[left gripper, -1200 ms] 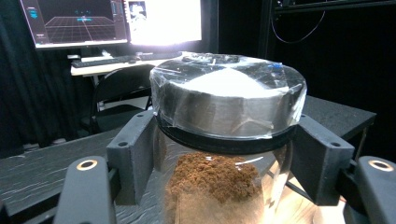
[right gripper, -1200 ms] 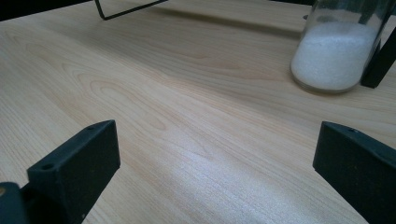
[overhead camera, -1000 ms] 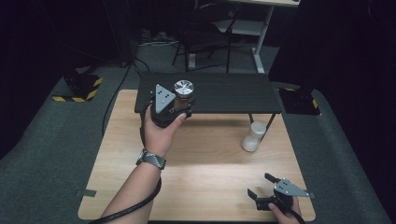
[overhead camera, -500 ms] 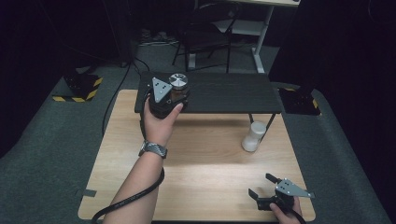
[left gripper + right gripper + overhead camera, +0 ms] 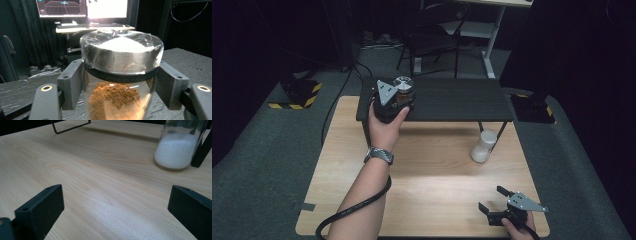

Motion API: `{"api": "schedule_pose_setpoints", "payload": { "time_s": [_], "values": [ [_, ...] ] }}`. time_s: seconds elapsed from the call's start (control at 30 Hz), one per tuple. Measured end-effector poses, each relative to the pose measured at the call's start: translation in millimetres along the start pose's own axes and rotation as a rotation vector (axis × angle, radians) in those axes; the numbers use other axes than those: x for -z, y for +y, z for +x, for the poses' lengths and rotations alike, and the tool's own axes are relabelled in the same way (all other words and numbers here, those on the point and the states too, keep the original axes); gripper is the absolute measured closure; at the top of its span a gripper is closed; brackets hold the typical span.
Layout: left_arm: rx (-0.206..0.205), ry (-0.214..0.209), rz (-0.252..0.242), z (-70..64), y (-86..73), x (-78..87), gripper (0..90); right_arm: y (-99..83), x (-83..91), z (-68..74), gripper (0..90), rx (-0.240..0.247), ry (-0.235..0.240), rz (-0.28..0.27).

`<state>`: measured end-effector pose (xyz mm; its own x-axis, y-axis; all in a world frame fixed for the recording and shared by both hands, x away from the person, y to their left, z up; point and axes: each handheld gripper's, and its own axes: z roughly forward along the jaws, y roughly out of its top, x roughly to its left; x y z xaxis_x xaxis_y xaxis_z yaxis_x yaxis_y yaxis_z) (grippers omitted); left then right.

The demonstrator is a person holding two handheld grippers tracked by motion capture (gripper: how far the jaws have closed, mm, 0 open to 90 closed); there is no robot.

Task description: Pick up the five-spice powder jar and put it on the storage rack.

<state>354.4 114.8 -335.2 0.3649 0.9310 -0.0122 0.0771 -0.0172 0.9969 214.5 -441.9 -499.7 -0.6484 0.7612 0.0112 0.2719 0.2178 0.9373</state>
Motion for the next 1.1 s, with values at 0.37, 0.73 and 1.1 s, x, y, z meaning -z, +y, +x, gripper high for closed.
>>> {"api": "schedule_pose_setpoints", "payload": {
  "time_s": [0.37,0.73,1.1],
  "values": [
    [0.020,-0.002,0.004,1.7,-0.7,-0.9,30.5,0.5,-0.2,0.3,0.0,0.002,-0.001,0.003],
    [0.018,-0.004,0.007,2.2,0.2,-0.2,30.2,0.4,-0.1,-0.2,0.0,-0.001,0.000,0.002],
    [0.040,0.010,0.009,3.1,-0.3,9.1,3.4,0.1,0.2,0.1,0.0,-0.001,-0.001,0.001]
  ]
}}
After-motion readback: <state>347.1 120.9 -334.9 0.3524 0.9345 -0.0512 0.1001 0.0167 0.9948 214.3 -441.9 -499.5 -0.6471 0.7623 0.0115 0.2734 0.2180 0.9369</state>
